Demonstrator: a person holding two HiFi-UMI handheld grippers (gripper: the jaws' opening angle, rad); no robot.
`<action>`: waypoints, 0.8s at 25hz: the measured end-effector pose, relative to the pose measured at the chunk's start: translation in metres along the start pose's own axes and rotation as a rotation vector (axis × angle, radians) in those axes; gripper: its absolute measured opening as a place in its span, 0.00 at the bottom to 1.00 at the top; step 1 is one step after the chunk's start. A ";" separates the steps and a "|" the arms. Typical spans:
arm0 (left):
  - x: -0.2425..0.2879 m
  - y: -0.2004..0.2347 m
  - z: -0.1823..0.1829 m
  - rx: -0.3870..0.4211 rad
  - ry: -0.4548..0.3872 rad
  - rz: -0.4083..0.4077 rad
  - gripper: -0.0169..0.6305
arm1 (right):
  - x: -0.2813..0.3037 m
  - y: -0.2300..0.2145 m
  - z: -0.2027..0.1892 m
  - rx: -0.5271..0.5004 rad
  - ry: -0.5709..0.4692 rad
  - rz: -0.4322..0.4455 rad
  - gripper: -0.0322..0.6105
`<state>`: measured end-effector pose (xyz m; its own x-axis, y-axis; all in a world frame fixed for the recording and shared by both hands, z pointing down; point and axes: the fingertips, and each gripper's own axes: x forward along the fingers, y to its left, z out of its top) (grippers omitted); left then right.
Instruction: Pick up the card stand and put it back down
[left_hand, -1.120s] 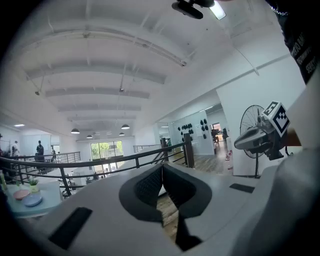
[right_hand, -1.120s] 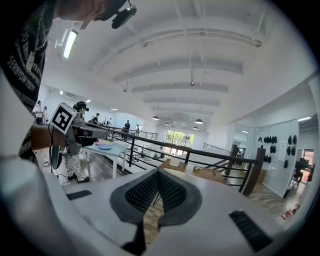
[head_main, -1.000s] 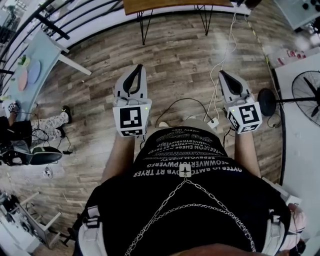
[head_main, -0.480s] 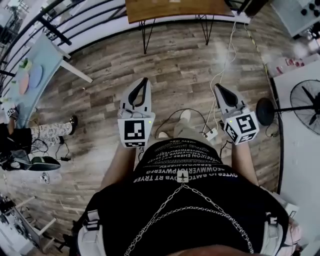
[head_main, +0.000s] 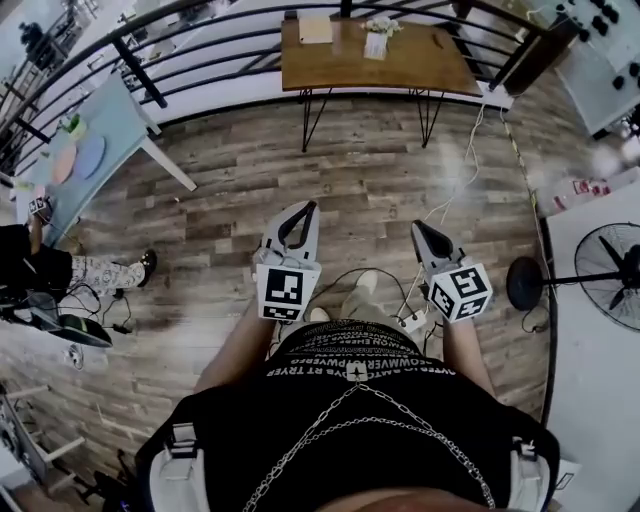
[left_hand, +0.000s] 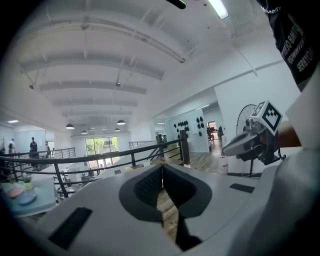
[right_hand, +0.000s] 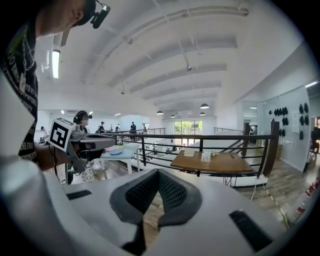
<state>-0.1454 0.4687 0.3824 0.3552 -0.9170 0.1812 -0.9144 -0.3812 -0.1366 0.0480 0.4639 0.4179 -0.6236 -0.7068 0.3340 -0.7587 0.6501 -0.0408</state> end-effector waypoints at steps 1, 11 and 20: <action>0.001 -0.001 -0.002 -0.003 0.004 0.002 0.07 | 0.001 -0.001 -0.001 0.005 0.000 0.004 0.07; 0.041 -0.009 -0.013 -0.050 0.042 -0.039 0.07 | 0.017 -0.038 -0.006 0.024 0.026 -0.014 0.07; 0.107 -0.013 0.012 -0.042 0.007 -0.066 0.07 | 0.028 -0.092 0.001 0.046 0.008 -0.060 0.07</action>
<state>-0.0933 0.3746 0.3916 0.4141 -0.8891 0.1951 -0.8962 -0.4358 -0.0836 0.1004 0.3842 0.4302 -0.5754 -0.7416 0.3448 -0.8025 0.5933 -0.0632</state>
